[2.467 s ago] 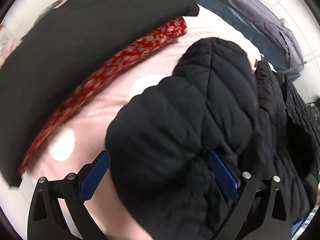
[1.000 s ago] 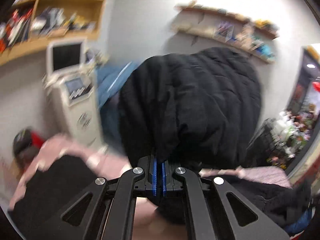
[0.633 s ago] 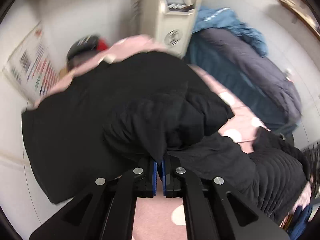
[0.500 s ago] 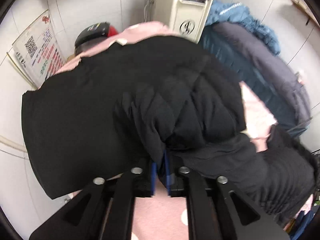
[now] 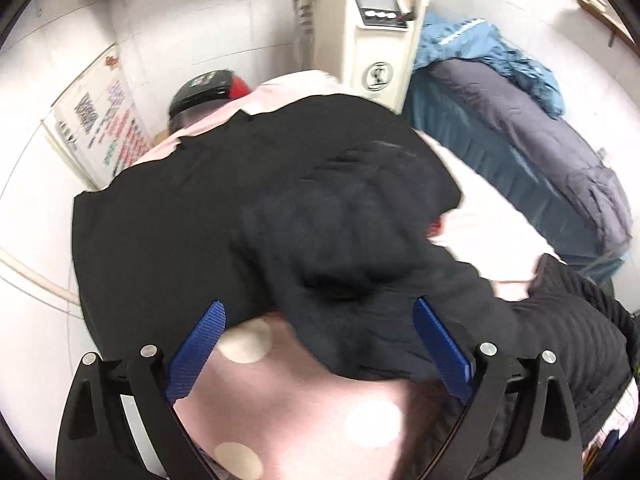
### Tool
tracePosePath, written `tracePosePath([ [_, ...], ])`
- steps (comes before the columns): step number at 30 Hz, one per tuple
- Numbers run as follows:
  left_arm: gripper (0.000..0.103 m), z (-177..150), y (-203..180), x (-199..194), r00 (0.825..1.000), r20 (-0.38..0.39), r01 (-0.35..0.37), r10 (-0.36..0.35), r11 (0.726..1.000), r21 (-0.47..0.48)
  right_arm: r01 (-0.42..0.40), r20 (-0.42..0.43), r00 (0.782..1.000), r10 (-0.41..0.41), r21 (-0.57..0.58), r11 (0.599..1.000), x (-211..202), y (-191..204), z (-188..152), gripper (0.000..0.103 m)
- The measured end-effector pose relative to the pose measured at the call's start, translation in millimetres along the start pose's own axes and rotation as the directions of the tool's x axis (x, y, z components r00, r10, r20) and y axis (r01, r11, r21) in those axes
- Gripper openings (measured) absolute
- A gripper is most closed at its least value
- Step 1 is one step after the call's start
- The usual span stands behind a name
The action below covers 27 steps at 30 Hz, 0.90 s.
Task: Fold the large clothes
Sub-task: 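Lift the black jacket with both tools and shake it out over the bed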
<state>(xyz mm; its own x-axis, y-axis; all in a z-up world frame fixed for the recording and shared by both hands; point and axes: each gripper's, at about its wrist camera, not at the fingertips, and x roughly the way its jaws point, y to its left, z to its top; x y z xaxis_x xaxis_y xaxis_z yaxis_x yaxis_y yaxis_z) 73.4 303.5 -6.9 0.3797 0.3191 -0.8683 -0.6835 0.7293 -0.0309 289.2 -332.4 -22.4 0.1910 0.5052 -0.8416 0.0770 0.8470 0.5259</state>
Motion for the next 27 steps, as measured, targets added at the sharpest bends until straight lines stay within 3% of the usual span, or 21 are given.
tracePosePath([
  [3,0.093,-10.1,-31.5,-10.4,0.999,-0.012,0.038,-0.038,0.998,0.055,0.127,0.092,0.988,-0.126,0.001,0.992,2.2,-15.3,42.0,0.082],
  [5,0.093,-17.4,-57.8,-13.2,0.999,-0.014,0.052,-0.051,0.992,0.115,0.201,0.1,0.976,-0.193,-0.083,0.976,15.7,-1.0,71.7,0.082],
  [7,0.093,-24.4,-79.0,-14.2,0.998,-0.021,0.064,-0.061,0.984,0.166,0.285,0.104,0.958,-0.268,-0.235,0.929,42.9,32.6,101.2,0.082],
  [9,0.093,-31.7,-99.1,-12.8,0.996,-0.048,0.09,-0.082,0.977,0.196,0.373,0.11,0.927,-0.359,-0.384,0.844,75.4,61.9,123.6,0.082],
  [12,0.093,-39.7,-115.7,-11.8,0.989,-0.082,0.136,-0.121,0.967,0.215,0.499,0.153,0.848,-0.507,-0.553,0.667,139.7,100.0,144.3,0.082],
  [13,0.093,-44.0,-123.3,-13.0,0.989,-0.086,0.135,-0.118,0.962,0.239,0.529,0.164,0.812,-0.561,-0.614,0.586,168.8,109.6,150.0,0.082],
  [15,0.093,-49.7,-130.8,-15.2,0.99,-0.088,0.129,-0.109,0.954,0.269,0.552,0.158,0.751,-0.641,-0.682,0.479,212.3,116.6,152.2,0.082],
  [17,0.093,-56.6,-134.9,-18.1,0.99,-0.095,0.131,-0.107,0.945,0.3,0.533,0.119,0.72,-0.684,-0.725,0.436,242.3,115.2,151.4,0.079],
  [18,0.093,-59.4,-135.6,-19.0,0.99,-0.096,0.128,-0.103,0.941,0.314,0.522,0.101,0.716,-0.691,-0.735,0.433,248.7,111.6,148.6,0.065],
  [19,0.093,-63.0,-135.9,-19.1,0.991,-0.096,0.118,-0.091,0.937,0.329,0.508,0.081,0.713,-0.697,-0.744,0.434,253.1,106.2,144.6,0.042],
  [21,0.093,-67.9,-134.8,-15.2,0.99,-0.114,0.115,-0.081,0.936,0.334,0.492,0.073,0.721,-0.689,-0.755,0.434,247.9,95.5,131.2,0.015],
  [23,0.093,-71.6,-134.3,-6.7,0.984,-0.156,0.134,-0.087,0.938,0.321,0.461,0.062,0.786,-0.615,-0.721,0.517,219.7,91.2,125.0,0.01],
  [25,0.093,-71.7,-138.8,-3.8,0.981,-0.166,0.149,-0.099,0.935,0.323,0.408,0.058,0.87,-0.49,-0.644,0.647,171.2,86.0,122.3,0.008],
  [27,0.093,-68.6,-147.5,-7.0,0.982,-0.149,0.16,-0.114,0.926,0.343,0.357,0.13,0.929,-0.347,-0.566,0.743,109.1,80.6,120.4,0.008],
])
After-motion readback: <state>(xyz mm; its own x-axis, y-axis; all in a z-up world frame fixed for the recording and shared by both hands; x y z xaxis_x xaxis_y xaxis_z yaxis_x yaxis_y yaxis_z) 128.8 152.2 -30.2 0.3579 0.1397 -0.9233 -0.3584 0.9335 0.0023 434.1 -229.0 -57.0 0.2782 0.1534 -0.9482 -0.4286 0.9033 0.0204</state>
